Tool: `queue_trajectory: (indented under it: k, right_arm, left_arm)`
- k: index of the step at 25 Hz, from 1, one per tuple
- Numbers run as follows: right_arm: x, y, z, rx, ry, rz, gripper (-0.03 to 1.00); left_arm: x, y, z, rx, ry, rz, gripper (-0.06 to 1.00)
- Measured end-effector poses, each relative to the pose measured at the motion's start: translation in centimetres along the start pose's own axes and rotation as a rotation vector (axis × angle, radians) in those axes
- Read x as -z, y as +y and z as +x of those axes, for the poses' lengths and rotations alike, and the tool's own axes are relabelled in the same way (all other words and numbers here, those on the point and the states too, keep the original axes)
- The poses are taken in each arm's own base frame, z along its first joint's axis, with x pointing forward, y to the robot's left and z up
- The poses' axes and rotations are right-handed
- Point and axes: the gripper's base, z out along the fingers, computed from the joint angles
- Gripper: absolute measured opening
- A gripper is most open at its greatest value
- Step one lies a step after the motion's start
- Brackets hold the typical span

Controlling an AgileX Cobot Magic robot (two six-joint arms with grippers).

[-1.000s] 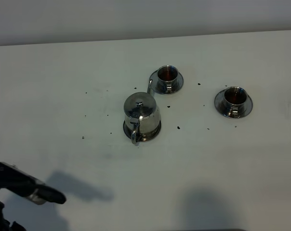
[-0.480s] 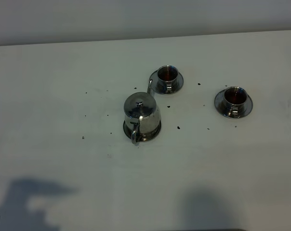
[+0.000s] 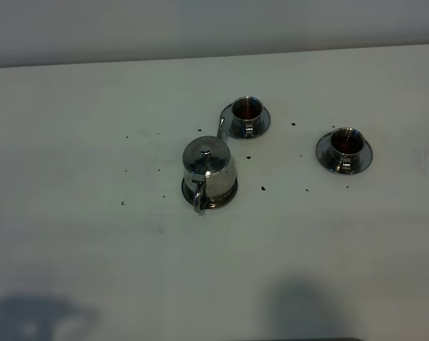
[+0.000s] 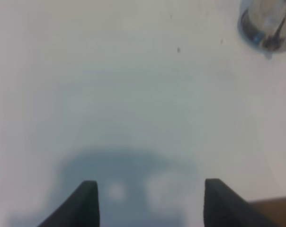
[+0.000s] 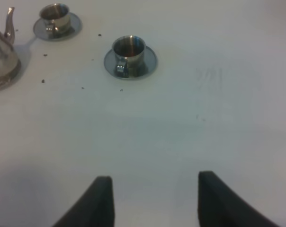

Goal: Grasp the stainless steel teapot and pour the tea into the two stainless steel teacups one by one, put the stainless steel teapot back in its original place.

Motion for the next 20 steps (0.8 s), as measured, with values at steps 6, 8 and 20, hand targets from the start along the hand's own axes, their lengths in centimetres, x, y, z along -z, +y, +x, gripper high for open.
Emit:
queue_trajectory:
  k: [6,8,20]
  right_arm:
    - [0.0,0.0,0.0,0.0,0.0,0.0,0.4]
    - [0.0,0.0,0.0,0.0,0.0,0.0,0.4]
    - [0.0,0.0,0.0,0.0,0.0,0.0,0.4]
  left_arm:
    - [1.0,0.0,0.6,-0.004,-0.074,0.001,0.52]
    - [1.3,-0.1,0.9,-0.003,-0.098,0.002,0.52]
    - [1.6,-0.1,1.2,0.0,-0.122,0.003,0.52]
